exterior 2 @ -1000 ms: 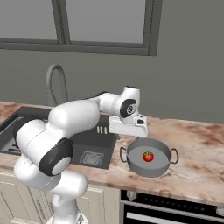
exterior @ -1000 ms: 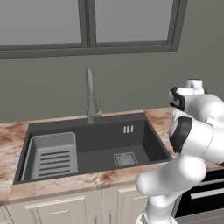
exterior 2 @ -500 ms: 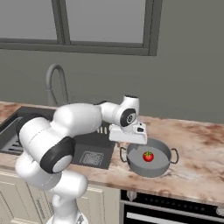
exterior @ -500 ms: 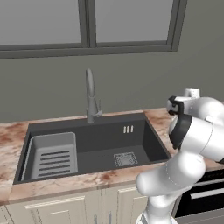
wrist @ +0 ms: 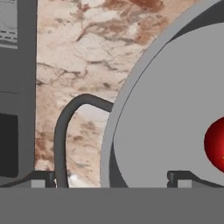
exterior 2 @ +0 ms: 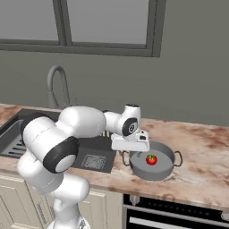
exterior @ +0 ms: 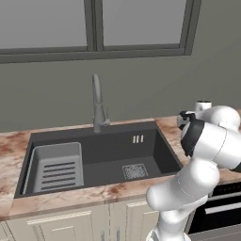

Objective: Dump the tomato from the pot into the sink. Then turn on the water and wash the tomato. Then turn off the water and put the tomato back in the pot.

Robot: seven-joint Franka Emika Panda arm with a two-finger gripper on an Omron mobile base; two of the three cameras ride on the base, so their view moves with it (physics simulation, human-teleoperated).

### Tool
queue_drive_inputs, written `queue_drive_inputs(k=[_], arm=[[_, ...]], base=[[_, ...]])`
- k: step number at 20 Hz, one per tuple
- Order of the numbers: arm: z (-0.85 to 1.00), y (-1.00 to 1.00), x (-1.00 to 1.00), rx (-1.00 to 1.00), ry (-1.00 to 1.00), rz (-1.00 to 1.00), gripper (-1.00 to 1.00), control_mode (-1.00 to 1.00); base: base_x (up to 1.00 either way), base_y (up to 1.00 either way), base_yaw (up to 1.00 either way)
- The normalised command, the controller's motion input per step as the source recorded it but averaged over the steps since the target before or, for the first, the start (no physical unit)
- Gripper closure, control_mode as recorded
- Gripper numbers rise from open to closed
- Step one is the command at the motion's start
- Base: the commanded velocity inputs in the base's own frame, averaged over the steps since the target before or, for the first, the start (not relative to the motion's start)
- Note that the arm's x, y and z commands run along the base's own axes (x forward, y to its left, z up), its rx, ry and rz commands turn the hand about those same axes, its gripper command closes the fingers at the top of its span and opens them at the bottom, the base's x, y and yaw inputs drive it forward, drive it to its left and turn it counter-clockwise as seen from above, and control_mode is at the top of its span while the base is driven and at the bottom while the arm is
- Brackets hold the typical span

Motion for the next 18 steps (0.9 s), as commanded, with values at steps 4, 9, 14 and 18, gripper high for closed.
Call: queue_drive_inputs(k=[4,9,14,18], arm=[[-0.17,0.00,0.16,0.00,0.00,0.07,-1.00,-1.00],[-0.04,0.00,0.02,0.00,0.00,0.07,-1.00,-1.00],[0.00,0.00,-0.12,0.00,0.00,0.05,-1.00,-1.00],[0.00,0.04,-0.11,0.00,0.00,0.03,-1.00,-1.00]], base=[[0.00,0.00,0.00],[0.00,0.00,0.00],[0.00,0.00,0.00],[0.00,0.00,0.00]])
